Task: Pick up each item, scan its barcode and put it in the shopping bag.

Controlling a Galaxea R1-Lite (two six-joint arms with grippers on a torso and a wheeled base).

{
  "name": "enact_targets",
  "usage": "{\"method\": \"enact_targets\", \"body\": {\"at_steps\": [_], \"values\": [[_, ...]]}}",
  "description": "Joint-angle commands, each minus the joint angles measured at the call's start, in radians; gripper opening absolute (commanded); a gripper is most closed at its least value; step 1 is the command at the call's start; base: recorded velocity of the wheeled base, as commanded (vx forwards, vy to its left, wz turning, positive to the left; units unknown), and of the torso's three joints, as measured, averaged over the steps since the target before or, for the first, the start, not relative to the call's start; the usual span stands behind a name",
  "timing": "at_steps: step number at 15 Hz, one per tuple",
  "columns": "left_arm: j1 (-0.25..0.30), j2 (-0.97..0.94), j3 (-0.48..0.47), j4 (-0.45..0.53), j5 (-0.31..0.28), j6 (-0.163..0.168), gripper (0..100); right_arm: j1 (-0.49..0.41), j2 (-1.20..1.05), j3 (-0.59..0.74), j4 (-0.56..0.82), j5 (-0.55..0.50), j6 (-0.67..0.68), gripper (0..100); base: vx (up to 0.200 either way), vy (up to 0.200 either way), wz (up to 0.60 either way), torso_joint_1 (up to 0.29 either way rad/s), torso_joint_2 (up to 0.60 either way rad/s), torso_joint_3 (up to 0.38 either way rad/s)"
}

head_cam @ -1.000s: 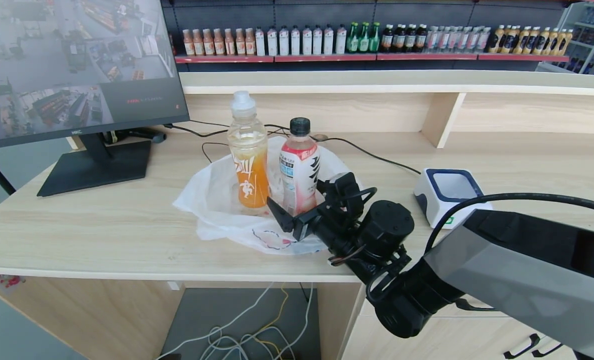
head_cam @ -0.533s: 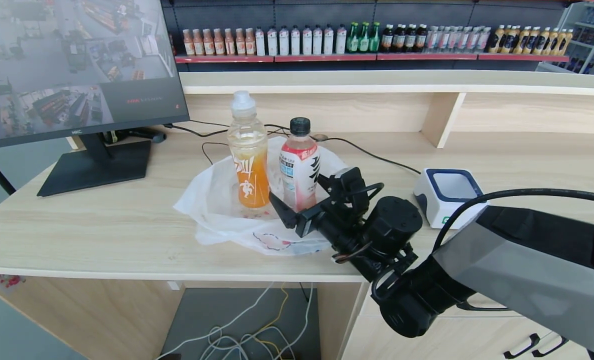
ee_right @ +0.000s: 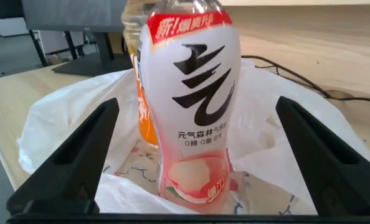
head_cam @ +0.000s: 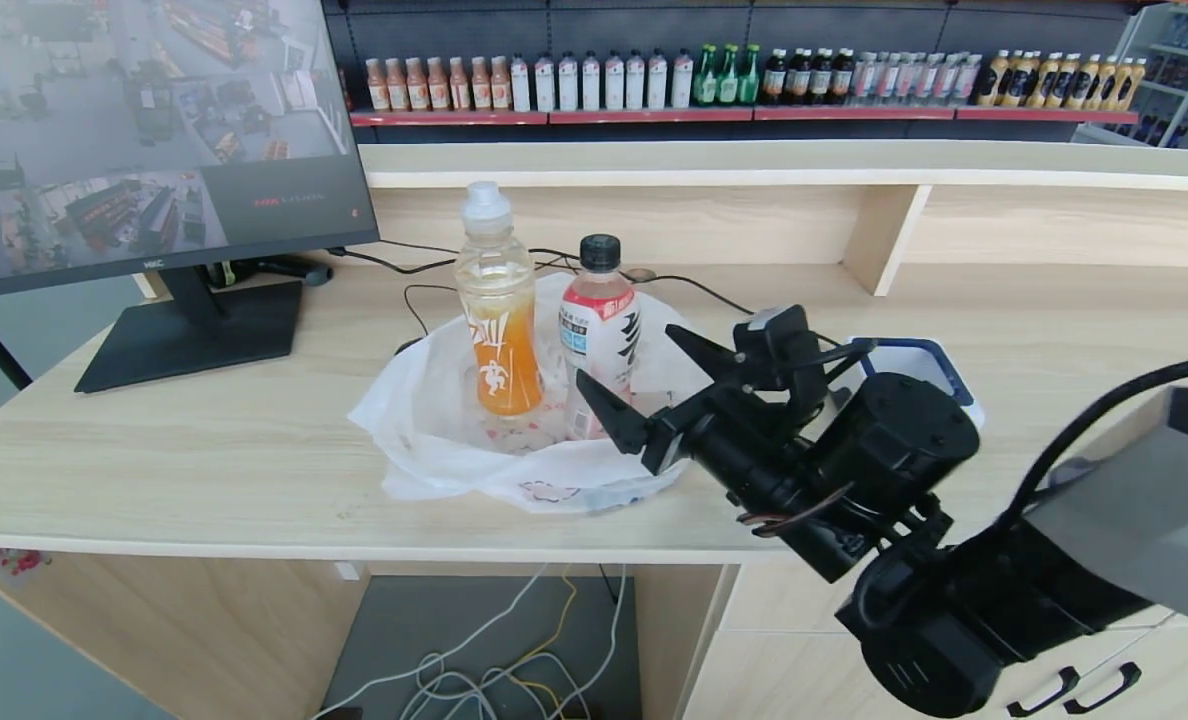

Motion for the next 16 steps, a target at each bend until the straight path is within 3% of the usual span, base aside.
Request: {"method": "enact_targets", "body": {"at_steps": [1, 4, 7, 9, 11, 14, 16], "values": [[0.0, 0.0, 0.0, 0.0, 0.0, 0.0, 100, 0.004, -0.215, 0.158, -0.002, 0.0, -0.003, 100, 0.0, 0.0, 0.0, 0.0, 0.0, 0.0], [0.0, 0.0, 0.0, 0.0, 0.0, 0.0, 100, 0.011, -0.431, 0.383, -0.002, 0.0, -0.003, 100, 0.0, 0.0, 0.0, 0.0, 0.0, 0.0], [0.0, 0.0, 0.0, 0.0, 0.0, -0.002, 100, 0.01, -0.732, 0.722, -0.002, 0.002, 0.001, 100, 0.0, 0.0, 0.0, 0.0, 0.0, 0.0], [0.0, 0.0, 0.0, 0.0, 0.0, 0.0, 100, 0.01, -0.873, 0.796, 0.049, -0.004, -0.005, 100, 0.0, 0.0, 0.0, 0.0, 0.0, 0.0], [0.0, 0.0, 0.0, 0.0, 0.0, 0.0, 100, 0.01, -1.085, 0.796, 0.307, -0.006, -0.006, 100, 0.0, 0.0, 0.0, 0.0, 0.0, 0.0], [0.0, 0.0, 0.0, 0.0, 0.0, 0.0, 100, 0.011, -1.574, 0.79, 1.054, 0.002, -0.06, 100, 0.0, 0.0, 0.0, 0.0, 0.0, 0.0], [0.0, 0.0, 0.0, 0.0, 0.0, 0.0, 100, 0.011, -1.813, 0.77, 1.419, 0.008, -0.065, 100, 0.0, 0.0, 0.0, 0.0, 0.0, 0.0]]}}
